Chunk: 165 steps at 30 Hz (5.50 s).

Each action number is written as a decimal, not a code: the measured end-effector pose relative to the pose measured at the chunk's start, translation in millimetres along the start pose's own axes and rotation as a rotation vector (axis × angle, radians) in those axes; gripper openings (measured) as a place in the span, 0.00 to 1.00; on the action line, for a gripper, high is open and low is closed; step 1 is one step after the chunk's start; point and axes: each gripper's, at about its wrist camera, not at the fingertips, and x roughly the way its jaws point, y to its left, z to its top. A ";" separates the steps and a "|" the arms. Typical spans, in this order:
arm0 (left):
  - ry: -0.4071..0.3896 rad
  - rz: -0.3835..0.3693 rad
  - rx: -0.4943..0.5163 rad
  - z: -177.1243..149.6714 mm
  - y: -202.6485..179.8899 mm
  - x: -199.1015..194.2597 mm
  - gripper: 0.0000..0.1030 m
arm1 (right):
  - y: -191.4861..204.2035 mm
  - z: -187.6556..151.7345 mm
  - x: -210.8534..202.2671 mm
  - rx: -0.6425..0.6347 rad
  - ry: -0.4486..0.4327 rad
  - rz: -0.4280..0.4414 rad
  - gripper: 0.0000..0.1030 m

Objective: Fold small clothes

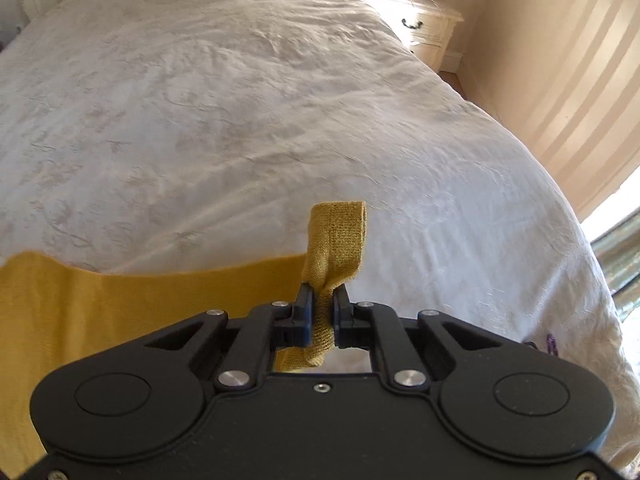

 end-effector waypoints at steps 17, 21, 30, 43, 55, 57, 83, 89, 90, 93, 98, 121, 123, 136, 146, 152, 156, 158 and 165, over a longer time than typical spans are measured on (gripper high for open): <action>0.023 -0.006 0.020 12.8 102.4 -6.4 0.81 | 355.5 -14.0 -27.7 -0.133 -0.024 0.667 0.16; 0.029 -0.009 0.012 14.1 118.4 -7.4 0.81 | 428.8 -51.4 3.5 -0.210 0.063 0.667 0.16; 0.027 -0.045 0.006 30.3 134.4 -2.9 0.82 | 469.1 -111.7 8.8 -0.274 0.072 0.687 0.70; 0.024 -0.164 0.100 84.7 80.2 62.2 0.85 | 338.6 -132.9 19.6 -0.117 0.081 0.376 0.74; 0.157 -0.136 0.083 88.7 62.3 133.5 0.68 | 296.0 -138.1 39.5 -0.006 0.115 0.373 0.74; 0.173 -0.136 0.041 90.3 66.6 140.7 0.68 | 293.4 -138.1 42.9 -0.004 0.114 0.379 0.74; 0.132 -0.027 -0.061 100.6 59.1 131.8 0.06 | 279.0 -152.1 45.8 -0.003 0.119 0.393 0.74; 0.057 -0.088 -0.030 130.5 63.9 89.0 0.06 | 272.9 -150.6 37.6 -0.003 0.096 0.375 0.74; 0.059 -0.075 -0.020 134.0 66.7 89.7 0.06 | 271.0 -150.0 37.9 0.005 0.094 0.374 0.74; 0.071 -0.051 0.038 138.9 72.3 101.7 0.06 | 267.9 -145.5 41.2 0.015 0.091 0.367 0.74; 0.130 -0.047 0.072 135.3 71.1 123.9 0.08 | 271.2 -127.6 50.9 0.005 0.053 0.374 0.74; 0.124 0.162 -0.022 102.8 135.6 93.6 0.62 | 269.7 -117.3 45.4 0.090 0.071 0.267 0.75; 0.095 0.151 -0.002 112.9 124.8 94.5 0.63 | 275.4 -121.3 40.1 0.099 0.075 0.274 0.75; 0.038 0.099 -0.135 128.4 50.7 55.1 0.64 | 320.0 -143.4 -8.9 0.019 0.090 0.238 0.75; 0.097 0.117 -0.144 108.9 58.5 38.1 0.64 | 333.8 -158.4 -37.4 -0.033 0.051 0.308 0.75; 0.060 0.138 -0.185 104.1 82.8 17.4 0.65 | 327.1 -168.3 -42.7 -0.092 0.021 0.370 0.75; 0.011 0.149 -0.265 99.2 116.3 -4.2 0.69 | 317.7 -172.8 -42.1 -0.098 0.012 0.419 0.75; -0.028 0.153 -0.303 95.9 136.4 -15.8 0.69 | 315.4 -174.9 -40.8 -0.120 0.005 0.425 0.75; -0.089 0.214 -0.370 83.3 217.7 -41.3 0.75 | 313.9 -176.1 -42.6 -0.117 0.000 0.450 0.78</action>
